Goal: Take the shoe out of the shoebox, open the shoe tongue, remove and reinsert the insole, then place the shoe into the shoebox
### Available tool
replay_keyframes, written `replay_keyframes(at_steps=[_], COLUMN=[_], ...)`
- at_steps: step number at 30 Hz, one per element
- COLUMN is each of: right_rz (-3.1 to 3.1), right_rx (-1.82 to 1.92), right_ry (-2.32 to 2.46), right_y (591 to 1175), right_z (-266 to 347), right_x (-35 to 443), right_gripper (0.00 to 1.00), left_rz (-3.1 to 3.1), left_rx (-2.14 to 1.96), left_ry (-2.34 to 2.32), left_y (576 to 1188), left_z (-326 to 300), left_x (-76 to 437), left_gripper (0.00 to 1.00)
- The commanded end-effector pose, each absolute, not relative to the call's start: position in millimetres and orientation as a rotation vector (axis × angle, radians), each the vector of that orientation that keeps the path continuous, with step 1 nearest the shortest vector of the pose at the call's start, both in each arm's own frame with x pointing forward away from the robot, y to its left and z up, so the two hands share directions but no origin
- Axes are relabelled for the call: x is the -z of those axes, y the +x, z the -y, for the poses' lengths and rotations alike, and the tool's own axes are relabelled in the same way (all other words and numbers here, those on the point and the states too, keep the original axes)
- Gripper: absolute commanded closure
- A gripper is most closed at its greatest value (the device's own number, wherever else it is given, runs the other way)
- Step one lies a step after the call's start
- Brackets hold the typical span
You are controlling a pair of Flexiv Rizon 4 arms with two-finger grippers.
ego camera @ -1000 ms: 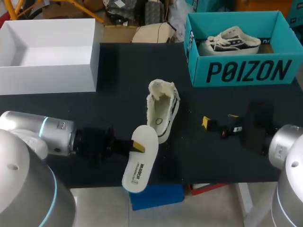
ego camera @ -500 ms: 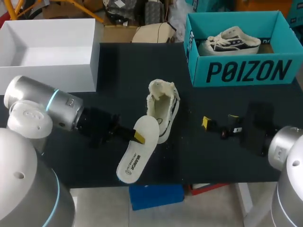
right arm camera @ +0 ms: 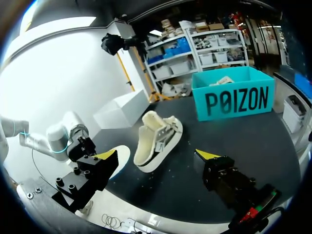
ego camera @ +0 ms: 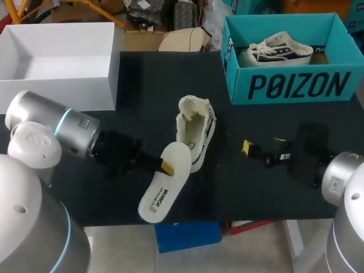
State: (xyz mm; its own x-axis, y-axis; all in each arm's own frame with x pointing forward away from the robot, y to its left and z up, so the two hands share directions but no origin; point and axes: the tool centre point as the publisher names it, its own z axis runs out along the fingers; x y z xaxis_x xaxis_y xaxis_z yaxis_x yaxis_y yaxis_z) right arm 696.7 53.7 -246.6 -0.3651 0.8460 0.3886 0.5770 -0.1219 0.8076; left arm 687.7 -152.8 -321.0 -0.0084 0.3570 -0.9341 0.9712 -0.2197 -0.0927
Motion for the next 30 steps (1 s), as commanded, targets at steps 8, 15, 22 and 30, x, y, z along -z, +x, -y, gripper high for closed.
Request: replay_keyframes(at_steps=[8,15,22,30], right_rz=[-1.872,-1.872,-1.872,-1.872], right_rx=[-1.484,-1.484,-1.484,-1.484], right_ry=[1.589,1.589,1.589,1.589], right_y=[695.4,695.4,695.4,695.4], right_z=[-56.2,-56.2,-56.2,-56.2], right_x=[249.1,249.1,249.1,249.1], right_gripper=[0.0,0.0,0.0,0.0], left_rz=[-1.52,-1.578,-1.647,-1.643], left_rx=[1.439,1.419,1.35,1.335], left_ry=[1.849,1.886,1.921,1.921], left_y=[724.7,728.9,736.2,749.2], left_z=[146.6,154.1,159.2,168.9], left_x=[317.1,321.0,333.4,341.5], left_gripper=[1.0,1.0,1.0,1.0])
